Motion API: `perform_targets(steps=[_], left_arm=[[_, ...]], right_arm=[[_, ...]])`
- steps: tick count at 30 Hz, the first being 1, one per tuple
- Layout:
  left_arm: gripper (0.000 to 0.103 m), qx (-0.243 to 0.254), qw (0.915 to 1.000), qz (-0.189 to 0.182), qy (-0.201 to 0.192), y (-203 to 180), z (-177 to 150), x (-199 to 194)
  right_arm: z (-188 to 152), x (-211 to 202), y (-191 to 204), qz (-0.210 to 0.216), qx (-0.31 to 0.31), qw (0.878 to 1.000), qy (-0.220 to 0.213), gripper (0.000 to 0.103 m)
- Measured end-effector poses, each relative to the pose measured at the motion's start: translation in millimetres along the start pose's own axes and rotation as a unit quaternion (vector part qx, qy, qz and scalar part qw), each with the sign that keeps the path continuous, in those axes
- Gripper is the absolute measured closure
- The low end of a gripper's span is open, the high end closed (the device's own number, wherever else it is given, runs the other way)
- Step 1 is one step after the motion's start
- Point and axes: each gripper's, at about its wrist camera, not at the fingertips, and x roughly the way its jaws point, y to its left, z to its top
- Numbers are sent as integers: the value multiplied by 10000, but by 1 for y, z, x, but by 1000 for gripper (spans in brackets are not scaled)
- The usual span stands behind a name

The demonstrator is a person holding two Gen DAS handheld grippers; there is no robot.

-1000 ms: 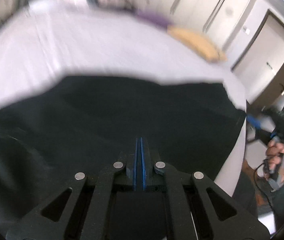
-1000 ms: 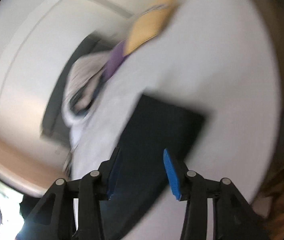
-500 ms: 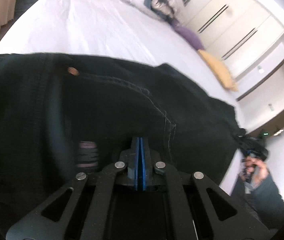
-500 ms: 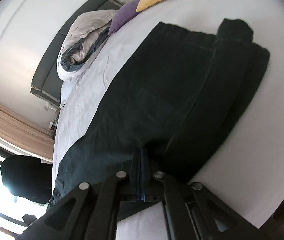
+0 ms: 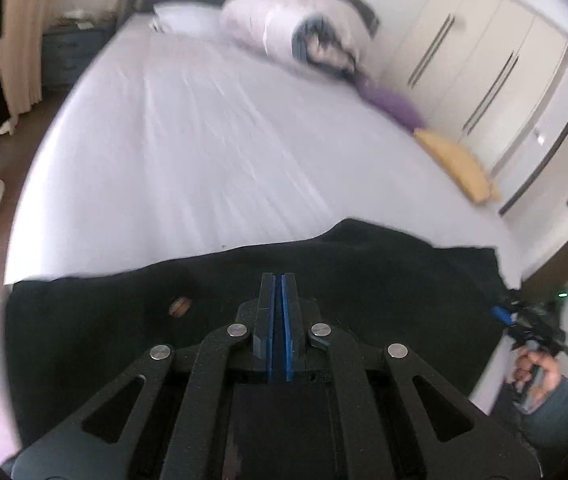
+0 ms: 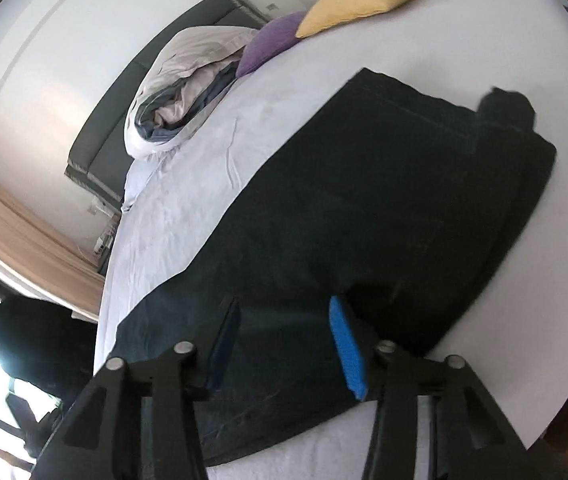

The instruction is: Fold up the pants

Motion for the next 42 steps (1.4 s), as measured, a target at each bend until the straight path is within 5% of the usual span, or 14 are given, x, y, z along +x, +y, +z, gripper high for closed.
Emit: perform_targets(steps=[3,6,8,11,17,21,26,31,37,40,42], left_arm=[[100,-185,9974,575,392,26,1,39],[100,-800,9966,138,158,58,-6,24],[100,-794,9968,-4,120,63,-12,11],[100,-308,9954,901,39,43,-13,-3],[100,-114,9996,53,-239,-40,-2,-4],[100,189,9989,-410,99,-110,-3,42],[100,204,9973,-469,523,-159,-12,95],[76,122,9949,-546,838,-163,-34,119],[76,-141,9934,-771,837,-147,-60,118],[76,-153,9935,-792,799,-138,-65,112],[76,-147,9937,-793,779,-134,-68,111]], right_arm=[[5,-6,-13,232,224,9995,43,60],[14,-34,-33,291,490,9981,-217,57],[20,-63,-54,321,815,9945,-580,43],[22,-98,-90,502,1466,9831,-979,42],[14,-89,-117,828,2218,9671,-931,42],[15,-63,-104,845,2225,9680,-795,42],[23,-47,-108,729,2554,9603,-847,45],[32,-40,-112,731,2744,9541,-957,45],[40,-32,-107,699,2684,9560,-960,46],[44,-28,-106,654,2696,9559,-961,60],[45,-23,-107,585,2672,9578,-878,89]])
